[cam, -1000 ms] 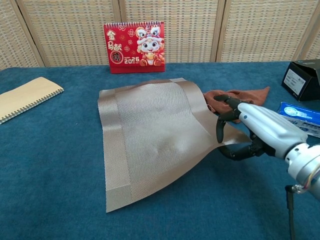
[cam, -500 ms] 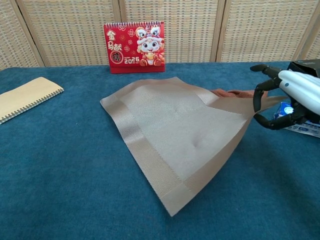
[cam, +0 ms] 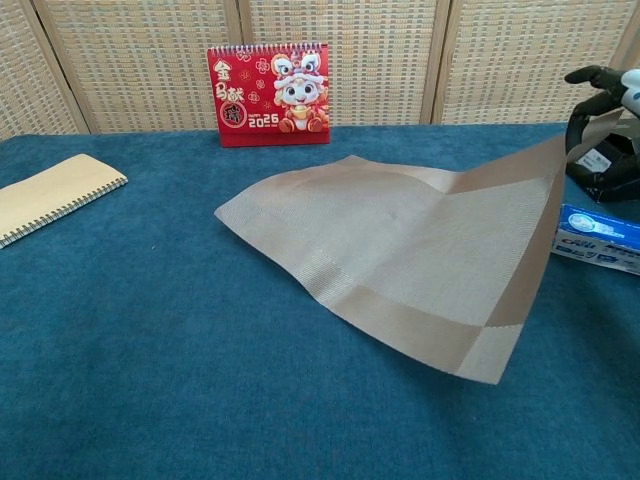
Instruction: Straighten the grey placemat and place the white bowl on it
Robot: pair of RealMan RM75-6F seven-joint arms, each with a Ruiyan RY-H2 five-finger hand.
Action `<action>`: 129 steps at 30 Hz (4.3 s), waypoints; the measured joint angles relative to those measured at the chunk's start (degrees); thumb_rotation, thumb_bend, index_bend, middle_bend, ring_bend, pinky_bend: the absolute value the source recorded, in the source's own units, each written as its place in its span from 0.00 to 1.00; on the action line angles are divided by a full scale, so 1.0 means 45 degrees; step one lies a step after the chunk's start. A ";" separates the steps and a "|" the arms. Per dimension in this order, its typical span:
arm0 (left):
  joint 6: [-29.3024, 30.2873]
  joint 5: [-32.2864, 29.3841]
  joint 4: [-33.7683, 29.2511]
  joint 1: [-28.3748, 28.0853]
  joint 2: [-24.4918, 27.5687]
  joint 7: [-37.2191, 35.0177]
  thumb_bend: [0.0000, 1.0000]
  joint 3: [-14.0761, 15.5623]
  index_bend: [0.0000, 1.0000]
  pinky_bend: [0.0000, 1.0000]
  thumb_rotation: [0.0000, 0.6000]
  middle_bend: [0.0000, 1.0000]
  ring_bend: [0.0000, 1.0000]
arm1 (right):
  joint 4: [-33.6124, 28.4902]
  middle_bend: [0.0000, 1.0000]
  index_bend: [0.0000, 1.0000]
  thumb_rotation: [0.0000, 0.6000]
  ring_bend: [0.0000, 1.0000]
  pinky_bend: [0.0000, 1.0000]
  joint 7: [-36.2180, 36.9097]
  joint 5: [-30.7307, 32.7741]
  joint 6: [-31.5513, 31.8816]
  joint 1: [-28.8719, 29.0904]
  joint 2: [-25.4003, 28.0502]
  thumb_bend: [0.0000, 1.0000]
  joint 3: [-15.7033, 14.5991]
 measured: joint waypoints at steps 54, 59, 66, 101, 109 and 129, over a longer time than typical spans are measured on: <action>0.0284 0.0873 0.0395 -0.0037 -0.0249 -0.0392 0.20 0.0221 0.08 0.00 1.00 0.00 0.00 | -0.0035 0.00 0.13 1.00 0.00 0.00 0.3040 -0.1041 0.2211 -0.2589 0.3258 0.15 -0.2149; 0.0171 0.1152 0.0469 -0.0104 -0.0211 -0.0458 0.19 0.0367 0.07 0.00 1.00 0.00 0.00 | 0.0956 0.00 0.12 1.00 0.00 0.00 0.3853 -0.1763 0.2814 -0.3236 0.3296 0.15 -0.2700; -0.0042 0.1809 0.0108 -0.0499 0.0004 0.0015 0.12 0.0463 0.09 0.00 1.00 0.00 0.00 | 0.0876 0.00 0.12 1.00 0.00 0.00 0.4532 -0.2103 0.3106 -0.3446 0.3611 0.15 -0.2695; -0.4966 0.1361 0.5387 -0.6977 -0.5822 0.4325 0.13 -0.1201 0.12 0.00 1.00 0.00 0.00 | 0.0516 0.00 0.13 1.00 0.00 0.00 0.6883 -0.1887 0.2359 -0.3548 0.4566 0.15 -0.2207; -0.5038 0.1501 0.7565 -0.7884 -0.7503 0.4415 0.13 -0.1112 0.11 0.00 1.00 0.00 0.00 | 0.0518 0.00 0.13 1.00 0.00 0.00 0.7165 -0.1911 0.2329 -0.3568 0.4619 0.15 -0.2150; -0.5423 0.1462 1.2296 -0.9935 -1.0566 0.3541 0.14 -0.1370 0.13 0.00 1.00 0.00 0.00 | 0.0528 0.00 0.13 1.00 0.00 0.00 0.8080 -0.1844 0.2265 -0.3632 0.4844 0.15 -0.1938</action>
